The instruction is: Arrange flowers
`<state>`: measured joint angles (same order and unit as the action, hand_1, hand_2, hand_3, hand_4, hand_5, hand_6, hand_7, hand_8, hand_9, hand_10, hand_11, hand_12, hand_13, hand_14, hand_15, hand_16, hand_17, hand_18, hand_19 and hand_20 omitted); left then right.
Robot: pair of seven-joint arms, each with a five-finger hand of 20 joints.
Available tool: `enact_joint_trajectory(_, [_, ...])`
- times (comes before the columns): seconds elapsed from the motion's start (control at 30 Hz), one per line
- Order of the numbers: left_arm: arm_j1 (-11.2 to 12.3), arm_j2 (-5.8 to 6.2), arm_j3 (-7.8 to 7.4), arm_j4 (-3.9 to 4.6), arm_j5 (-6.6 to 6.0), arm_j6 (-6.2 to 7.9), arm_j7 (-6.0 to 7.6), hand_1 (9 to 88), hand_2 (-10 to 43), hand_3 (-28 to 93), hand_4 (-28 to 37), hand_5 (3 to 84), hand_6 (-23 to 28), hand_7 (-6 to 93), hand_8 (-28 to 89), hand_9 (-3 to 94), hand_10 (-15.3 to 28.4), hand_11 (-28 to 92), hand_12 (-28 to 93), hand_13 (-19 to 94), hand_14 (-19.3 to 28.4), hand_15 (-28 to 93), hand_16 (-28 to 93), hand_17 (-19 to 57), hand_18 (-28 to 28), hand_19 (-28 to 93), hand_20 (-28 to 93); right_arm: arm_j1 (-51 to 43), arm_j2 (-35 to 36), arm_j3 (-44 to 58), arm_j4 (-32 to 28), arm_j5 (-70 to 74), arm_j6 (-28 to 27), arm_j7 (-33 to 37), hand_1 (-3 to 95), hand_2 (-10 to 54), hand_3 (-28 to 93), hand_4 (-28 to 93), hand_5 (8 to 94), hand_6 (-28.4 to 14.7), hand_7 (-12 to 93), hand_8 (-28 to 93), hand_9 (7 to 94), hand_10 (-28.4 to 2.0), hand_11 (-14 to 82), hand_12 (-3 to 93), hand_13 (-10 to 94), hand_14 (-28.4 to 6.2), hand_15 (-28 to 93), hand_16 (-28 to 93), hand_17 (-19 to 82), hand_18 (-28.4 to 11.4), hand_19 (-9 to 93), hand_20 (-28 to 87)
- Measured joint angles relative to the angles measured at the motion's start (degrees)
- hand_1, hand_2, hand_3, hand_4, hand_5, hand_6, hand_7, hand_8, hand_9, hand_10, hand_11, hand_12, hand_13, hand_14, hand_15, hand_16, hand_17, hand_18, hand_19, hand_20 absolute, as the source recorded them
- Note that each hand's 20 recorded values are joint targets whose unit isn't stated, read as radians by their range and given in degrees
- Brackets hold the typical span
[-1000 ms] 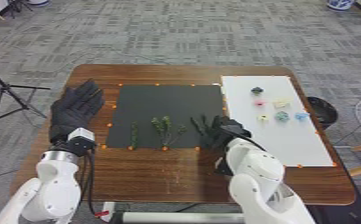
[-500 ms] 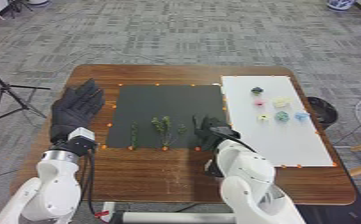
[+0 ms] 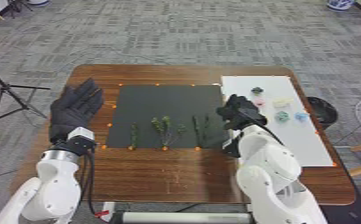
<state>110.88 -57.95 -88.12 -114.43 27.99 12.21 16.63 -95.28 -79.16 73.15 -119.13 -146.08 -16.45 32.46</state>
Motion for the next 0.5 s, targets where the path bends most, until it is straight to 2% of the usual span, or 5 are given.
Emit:
enact_joint_trajectory(0.07, [0.1, -0.05, -0.23, -0.04, 0.00, 0.00, 0.05, 25.5, 14.2, 72, -28.3, 45.9, 8.4, 12.7, -10, 35.6, 13.8, 19, 8, 27, 14.8, 22, -4, -6.0, 14.1, 35, 8, 0.4, 1.5, 2.1, 1.1, -1.7, 4.3, -4.5, 37.6, 8.1, 72, -20, 61.9, -8.1, 11, -9, 59.0, -17.4, 9.3, 13.9, 66, -13.7, 62, 28, 39, -23.5, 89, 31])
enact_joint_trajectory(0.13, [0.2, -0.05, -0.41, -0.07, 0.00, 0.00, 0.10, 25.6, 14.2, 72, -28.3, 45.9, 8.3, 12.7, -10, 35.7, 13.7, 19, 8, 27, 14.8, 22, -4, -6.0, 14.1, 35, 8, 1.6, 3.0, 3.4, 2.5, -2.3, 4.7, -5.6, 38.9, 4.6, 73, -20, 59.7, -8.8, 9, -9, 55.1, -16.8, 8.4, 12.9, 66, -13.9, 64, 28, 38, -23.6, 88, 31])
enact_joint_trajectory(0.2, [0.3, -0.05, -0.48, -0.08, 0.00, 0.00, 0.14, 25.6, 14.2, 72, -28.3, 45.8, 8.2, 12.6, -10, 35.7, 13.7, 19, 8, 27, 14.8, 22, -4, -6.0, 14.1, 35, 8, 3.2, 4.5, 4.1, 4.1, -2.4, 1.9, -4.0, 40.9, 0.9, 73, -20, 58.0, -9.3, 8, -9, 51.7, -16.8, 7.6, 12.2, 63, -14.3, 66, 28, 37, -23.7, 88, 31])
enact_joint_trajectory(0.37, [0.2, -0.01, -0.47, -0.08, 0.03, -0.35, 0.13, 25.6, 14.3, 71, -28.3, 45.7, 8.2, 12.4, -10, 35.5, 13.5, 19, 8, 26, 14.4, 21, -4, -5.9, 14.0, 34, 8, 5.4, 5.6, 7.9, 5.1, -1.0, -12.5, 0.6, 45.2, -6.7, 75, -21, 54.7, -8.5, 7, -8, 48.9, -15.5, 7.8, 11.5, 61, -14.3, 68, 28, 36, -23.9, 87, 32])
enact_joint_trajectory(0.5, [0.1, 0.01, -0.39, -0.08, 0.06, -0.83, 0.11, 25.6, 14.3, 71, -28.3, 45.6, 8.1, 12.4, -10, 35.5, 13.5, 19, 8, 26, 14.3, 21, -4, -6.0, 14.0, 34, 8, 5.3, 6.4, 9.3, 6.2, -1.2, -13.8, 0.2, 47.9, -9.4, 75, -22, 52.2, -8.6, 7, -9, 47.1, -15.1, 7.6, 11.3, 60, -14.4, 69, 27, 35, -23.9, 85, 34])
